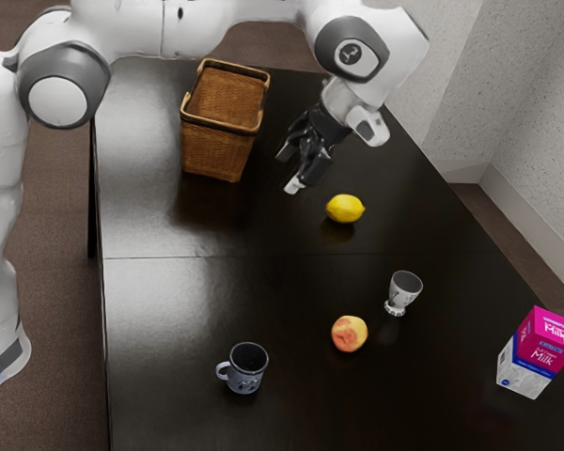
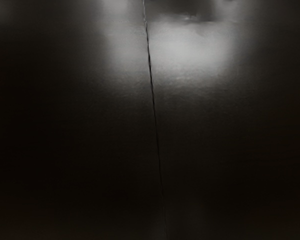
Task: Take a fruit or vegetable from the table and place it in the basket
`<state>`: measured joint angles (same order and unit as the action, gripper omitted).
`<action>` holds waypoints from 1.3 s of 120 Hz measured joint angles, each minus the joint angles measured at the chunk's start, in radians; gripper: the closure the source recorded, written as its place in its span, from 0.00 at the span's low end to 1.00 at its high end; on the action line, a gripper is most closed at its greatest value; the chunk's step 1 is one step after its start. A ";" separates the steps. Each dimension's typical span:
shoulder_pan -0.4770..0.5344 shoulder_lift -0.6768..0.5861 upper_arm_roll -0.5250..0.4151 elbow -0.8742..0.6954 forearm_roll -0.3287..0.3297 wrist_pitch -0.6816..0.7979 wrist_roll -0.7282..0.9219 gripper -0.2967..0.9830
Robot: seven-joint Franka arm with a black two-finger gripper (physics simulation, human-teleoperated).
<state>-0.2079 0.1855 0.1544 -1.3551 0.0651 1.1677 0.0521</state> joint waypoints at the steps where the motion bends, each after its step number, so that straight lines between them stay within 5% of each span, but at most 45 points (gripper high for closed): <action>1: 0.000 0.000 0.000 -0.001 0.001 0.016 0.001 0.23; 24: -0.033 0.005 0.005 -0.009 0.006 0.256 0.023 0.23; 56: -0.043 0.044 0.003 -0.016 -0.015 0.370 0.024 0.23; 73: -0.045 0.111 0.000 -0.008 -0.084 0.428 0.012 0.23; 104: -0.045 0.140 -0.042 -0.033 -0.227 0.508 -0.214 0.23; 156: -0.171 0.211 0.038 -0.023 -0.277 0.536 -0.534 0.23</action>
<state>-0.3790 0.3966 0.1925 -1.3779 -0.2115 1.7035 -0.4822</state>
